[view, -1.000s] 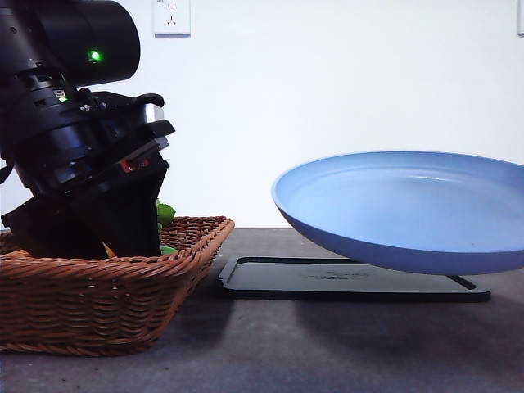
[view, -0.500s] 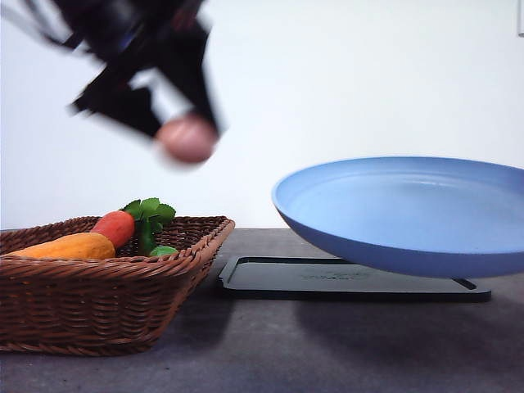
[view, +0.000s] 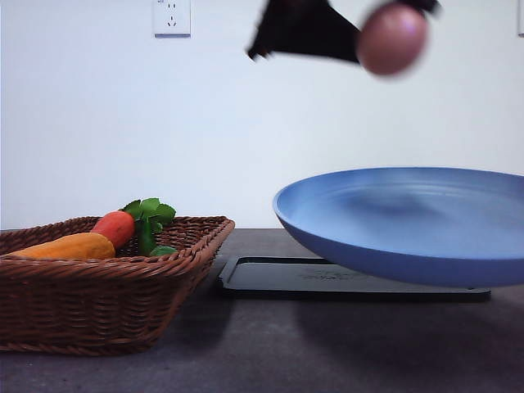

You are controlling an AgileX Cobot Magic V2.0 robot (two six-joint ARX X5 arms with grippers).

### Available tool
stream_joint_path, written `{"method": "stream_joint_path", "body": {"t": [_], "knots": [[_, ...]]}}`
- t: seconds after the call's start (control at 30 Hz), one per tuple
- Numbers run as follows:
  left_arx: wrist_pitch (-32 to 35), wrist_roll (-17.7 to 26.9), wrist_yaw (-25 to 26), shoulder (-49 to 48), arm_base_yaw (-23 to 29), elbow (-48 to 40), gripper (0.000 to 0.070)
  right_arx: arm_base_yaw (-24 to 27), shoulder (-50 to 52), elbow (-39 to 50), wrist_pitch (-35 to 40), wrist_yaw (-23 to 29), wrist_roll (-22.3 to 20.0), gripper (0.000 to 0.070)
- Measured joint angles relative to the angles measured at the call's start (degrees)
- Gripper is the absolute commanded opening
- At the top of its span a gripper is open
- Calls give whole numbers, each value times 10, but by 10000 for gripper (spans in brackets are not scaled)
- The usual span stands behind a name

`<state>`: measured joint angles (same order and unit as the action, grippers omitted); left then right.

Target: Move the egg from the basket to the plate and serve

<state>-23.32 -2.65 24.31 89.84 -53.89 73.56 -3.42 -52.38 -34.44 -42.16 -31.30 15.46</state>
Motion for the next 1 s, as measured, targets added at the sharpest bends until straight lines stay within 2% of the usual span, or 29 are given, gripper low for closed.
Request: {"method": "stream_joint_path", "body": {"t": [0.13,0.37,0.57,0.83,0.9,1.0], "knots": [[0,30,-35,43,-16,0,132,0,0,0,-22,-8,0,0],[-5,38,-39,95,-18,0,138,0,0,0,-45,-19,0,0],[-5,41,-39,96,-19,0,147,-6,0,0,-50,-42,-2,0],[-15,42,-39,96,-19,0,366,-19,0,0,-65,-45,-2,0],[-16,41,-39,96,-19,0,392,-22,0,0,-65,-45,-2,0],[-28,35,-39,94,-19,0,396,-23,-2,0,-69,-46,-2,0]]}}
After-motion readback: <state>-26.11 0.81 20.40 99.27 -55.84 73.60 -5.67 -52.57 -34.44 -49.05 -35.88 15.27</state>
